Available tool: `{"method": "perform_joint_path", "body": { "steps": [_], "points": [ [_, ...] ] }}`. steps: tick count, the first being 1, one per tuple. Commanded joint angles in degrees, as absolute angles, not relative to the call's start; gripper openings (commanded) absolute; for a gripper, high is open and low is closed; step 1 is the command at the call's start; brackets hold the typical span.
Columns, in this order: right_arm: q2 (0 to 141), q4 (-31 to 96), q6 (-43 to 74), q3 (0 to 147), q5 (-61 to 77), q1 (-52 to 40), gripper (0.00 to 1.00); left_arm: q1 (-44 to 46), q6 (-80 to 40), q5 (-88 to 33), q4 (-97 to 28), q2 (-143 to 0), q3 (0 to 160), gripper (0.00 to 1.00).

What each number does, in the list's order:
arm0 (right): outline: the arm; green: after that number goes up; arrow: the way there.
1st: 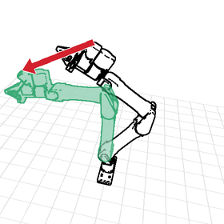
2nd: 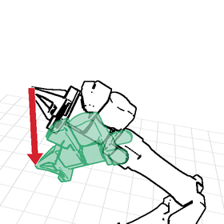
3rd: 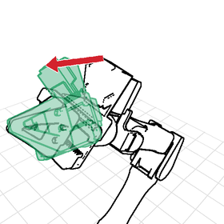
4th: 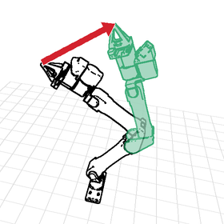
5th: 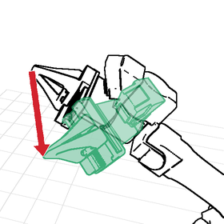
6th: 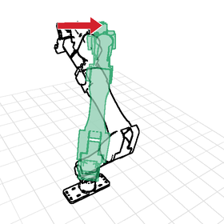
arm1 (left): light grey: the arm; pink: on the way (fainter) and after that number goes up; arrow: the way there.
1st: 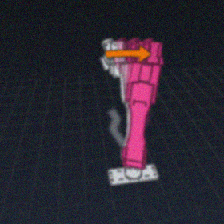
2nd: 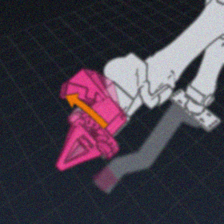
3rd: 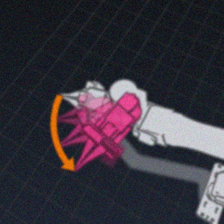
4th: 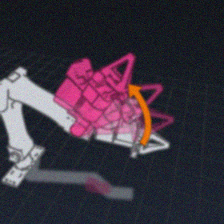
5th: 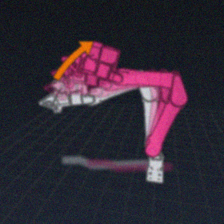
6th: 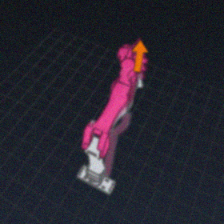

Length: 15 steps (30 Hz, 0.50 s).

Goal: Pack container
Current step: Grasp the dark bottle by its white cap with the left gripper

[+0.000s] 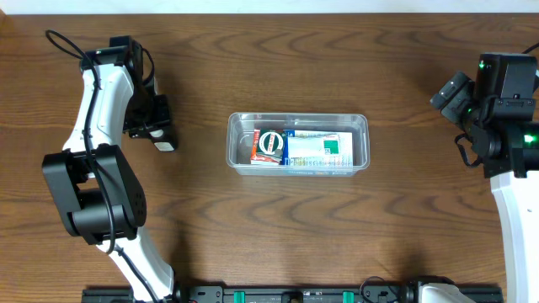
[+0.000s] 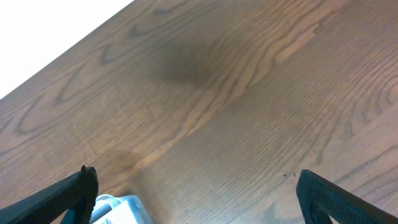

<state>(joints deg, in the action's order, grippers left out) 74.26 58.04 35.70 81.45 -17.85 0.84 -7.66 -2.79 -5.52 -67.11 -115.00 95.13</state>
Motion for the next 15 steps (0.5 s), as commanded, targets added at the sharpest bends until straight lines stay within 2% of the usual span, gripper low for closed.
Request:
{"method": "perform_joint_path", "body": {
  "steps": [1,7,15],
  "points": [
    [74.3,58.1,35.1,81.7,-18.6,1.0,0.99,-7.7,-3.1,-4.9,-66.7,-115.7,94.7,0.35],
    [74.3,58.1,35.1,81.7,-18.6,1.0,0.99,-7.7,-3.1,-4.9,-66.7,-115.7,94.7,0.23],
    [74.3,58.1,35.1,81.7,-18.6,1.0,0.99,-7.7,-5.0,-5.1,-71.6,-114.8,98.4,0.2]
  ]
}}
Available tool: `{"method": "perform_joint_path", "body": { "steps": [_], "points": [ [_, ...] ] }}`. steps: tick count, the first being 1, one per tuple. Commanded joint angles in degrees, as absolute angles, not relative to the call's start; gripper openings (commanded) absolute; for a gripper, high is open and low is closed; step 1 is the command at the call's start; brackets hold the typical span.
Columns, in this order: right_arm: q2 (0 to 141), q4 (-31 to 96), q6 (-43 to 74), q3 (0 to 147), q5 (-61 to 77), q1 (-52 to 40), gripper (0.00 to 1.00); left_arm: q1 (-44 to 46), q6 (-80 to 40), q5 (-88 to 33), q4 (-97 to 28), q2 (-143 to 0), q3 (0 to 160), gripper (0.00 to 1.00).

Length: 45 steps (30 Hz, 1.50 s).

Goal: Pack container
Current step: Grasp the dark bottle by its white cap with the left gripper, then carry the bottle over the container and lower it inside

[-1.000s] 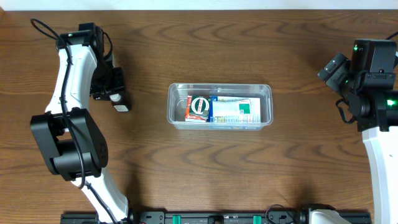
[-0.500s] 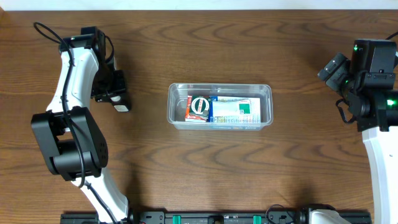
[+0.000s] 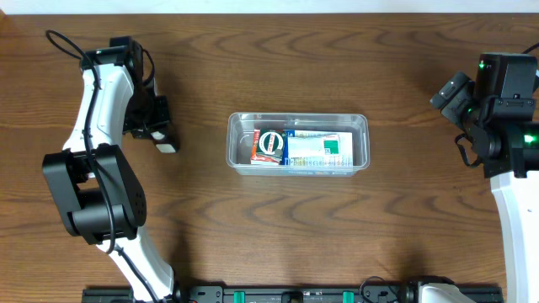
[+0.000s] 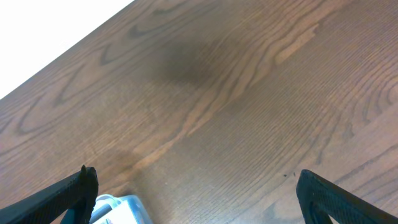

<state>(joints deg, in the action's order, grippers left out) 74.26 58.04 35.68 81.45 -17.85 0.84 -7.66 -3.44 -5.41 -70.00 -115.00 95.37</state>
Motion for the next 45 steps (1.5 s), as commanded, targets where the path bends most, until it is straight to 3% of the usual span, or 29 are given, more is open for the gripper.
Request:
{"method": "perform_joint_path", "body": {
  "steps": [1,9,16,27,34,45],
  "points": [
    [74.3,58.1,35.1,81.7,-18.6,1.0,0.99,-7.7,-5.0,-5.4,-72.4,-114.5,99.2,0.2],
    [74.3,58.1,35.1,81.7,-18.6,1.0,0.99,-7.4,-4.2,-14.4,-75.9,-107.9,103.9,0.2],
    [74.3,58.1,35.1,81.7,-18.6,1.0,0.99,-3.4,14.5,-29.4,-74.0,-99.1,104.1,0.19],
    [74.3,58.1,35.1,81.7,-18.6,1.0,0.99,11.3,41.1,-28.2,-77.0,-94.0,103.7,0.19],
    [74.3,58.1,35.1,81.7,-18.6,1.0,0.99,16.9,46.0,-17.5,-77.1,-94.2,100.2,0.19],
    [74.3,58.1,35.1,81.7,-18.6,1.0,0.99,17.3,56.1,-16.8,-75.6,-94.3,96.5,0.19]
  ]
}}
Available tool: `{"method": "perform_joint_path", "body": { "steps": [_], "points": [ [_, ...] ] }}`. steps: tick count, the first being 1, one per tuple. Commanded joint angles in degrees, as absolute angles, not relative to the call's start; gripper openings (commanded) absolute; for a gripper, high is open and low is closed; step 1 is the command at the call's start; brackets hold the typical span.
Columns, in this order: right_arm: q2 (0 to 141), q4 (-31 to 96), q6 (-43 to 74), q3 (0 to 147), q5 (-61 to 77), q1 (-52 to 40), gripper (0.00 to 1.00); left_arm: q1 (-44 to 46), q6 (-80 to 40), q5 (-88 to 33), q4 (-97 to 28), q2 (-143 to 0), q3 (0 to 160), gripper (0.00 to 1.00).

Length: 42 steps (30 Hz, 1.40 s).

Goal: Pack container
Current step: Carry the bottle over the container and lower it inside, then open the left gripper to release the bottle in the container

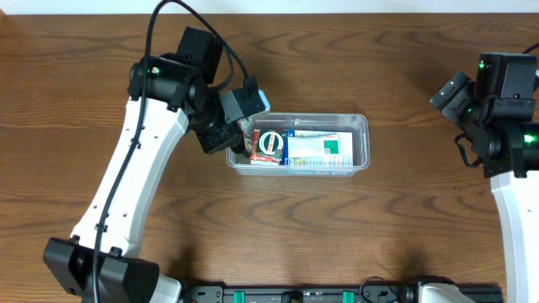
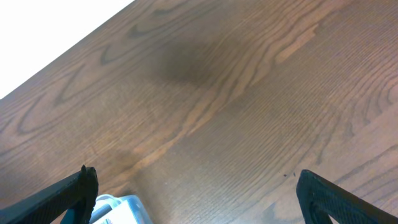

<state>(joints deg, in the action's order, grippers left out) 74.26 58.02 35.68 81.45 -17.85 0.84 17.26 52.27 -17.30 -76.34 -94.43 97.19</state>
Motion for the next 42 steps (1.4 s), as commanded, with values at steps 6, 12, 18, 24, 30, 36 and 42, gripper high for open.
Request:
{"method": "perform_joint_path", "body": {
  "steps": [6,12,18,24,30,36,42],
  "points": [
    [74.3,58.1,35.1,81.7,-18.6,1.0,0.99,17.3,59.4,-16.9,-72.9,-94.4,95.2,0.19],
    [74.3,58.1,35.1,81.7,-18.6,1.0,0.99,17.3,61.2,-16.9,-69.6,-94.7,92.8,0.18],
    [74.3,58.1,35.1,81.7,-18.6,1.0,0.99,17.3,62.6,-16.8,-65.2,-96.2,89.5,0.14],
    [74.3,58.1,35.1,81.7,-18.6,1.0,0.99,17.3,62.6,-16.8,-62.2,-99.5,88.7,0.13],
    [74.3,58.1,35.1,81.7,-18.6,1.0,0.99,17.3,62.6,-12.4,-60.9,-103.1,88.7,0.13],
    [74.3,58.1,35.1,81.7,-18.6,1.0,0.99,17.3,62.6,-9.6,-60.9,-104.8,88.7,0.13],
    [74.3,58.1,35.1,81.7,-18.6,1.0,0.99,17.3,62.5,-9.6,-60.8,-104.8,88.7,0.22]
  ]
}}
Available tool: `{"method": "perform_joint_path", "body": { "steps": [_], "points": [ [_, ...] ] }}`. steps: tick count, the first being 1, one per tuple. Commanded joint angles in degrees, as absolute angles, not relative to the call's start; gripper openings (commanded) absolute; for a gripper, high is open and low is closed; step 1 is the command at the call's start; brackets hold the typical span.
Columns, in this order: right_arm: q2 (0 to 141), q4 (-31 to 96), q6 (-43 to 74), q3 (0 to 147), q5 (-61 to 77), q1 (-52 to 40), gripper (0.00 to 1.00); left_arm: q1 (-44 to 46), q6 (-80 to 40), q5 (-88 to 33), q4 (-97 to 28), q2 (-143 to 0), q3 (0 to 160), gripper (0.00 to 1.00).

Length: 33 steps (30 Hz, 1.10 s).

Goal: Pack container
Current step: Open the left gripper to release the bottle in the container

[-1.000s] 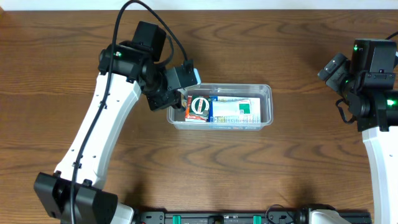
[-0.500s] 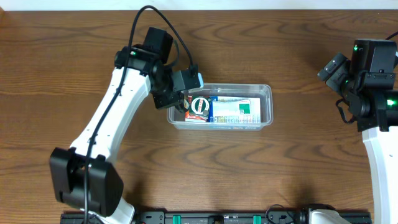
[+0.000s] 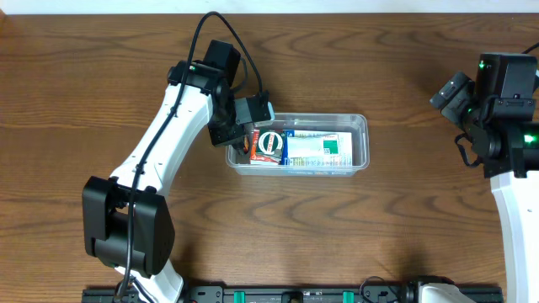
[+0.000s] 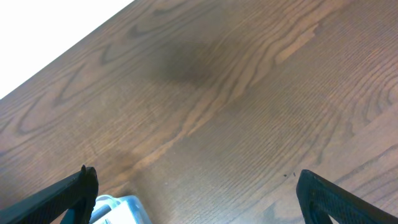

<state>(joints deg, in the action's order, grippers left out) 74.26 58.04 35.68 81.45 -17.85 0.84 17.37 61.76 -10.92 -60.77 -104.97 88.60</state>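
Observation:
A clear plastic container (image 3: 359,126) sits mid-table. It holds a white, blue and green box (image 3: 318,150), a round green-and-black item (image 3: 270,143) and a red-orange item (image 3: 253,151) at its left end. My left gripper (image 3: 245,140) dips into that left end from above. Its fingers are seen end-on, so their state and anything between them is hidden. My right gripper (image 4: 199,202) hangs wide open over bare wood at the far right, with nothing between its fingers (image 4: 74,193).
The brown wooden table (image 3: 278,227) surrounds the container on all sides. A pale blue-white corner (image 4: 121,210) shows at the bottom left of the right wrist view. The right arm (image 3: 501,93) stands at the table's right edge.
The left gripper stays at the container's left end but sits slightly further right, its fingers now inside the wall. The left arm has folded in closer. The right arm has not moved.
The left gripper was first down on the wood far left of the container, a small pale thing at its tip, and was barely shifted half a second later. It then stood over the container's left end, and now reaches into it. The right gripper stayed open and still throughout.

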Motion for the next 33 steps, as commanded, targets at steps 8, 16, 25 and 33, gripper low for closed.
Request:
{"method": "perform_joint_path", "body": {
  "steps": [8,16,25,33],
  "points": [
    [74.3,58.1,35.1,81.7,-18.6,1.0,0.99,17.3,62.3,-9.8,-60.8,-104.8,88.7,0.39],
    [74.3,58.1,35.1,81.7,-18.6,1.0,0.99,17.3,62.3,-9.8,-60.8,-104.8,88.7,0.4],
    [74.3,58.1,35.1,81.7,-18.6,1.0,0.99,17.3,62.3,-9.8,-60.3,-104.8,88.7,0.4],
    [74.3,58.1,35.1,81.7,-18.6,1.0,0.99,18.2,55.4,-9.8,-58.4,-101.7,91.6,0.48]
  ]
}}
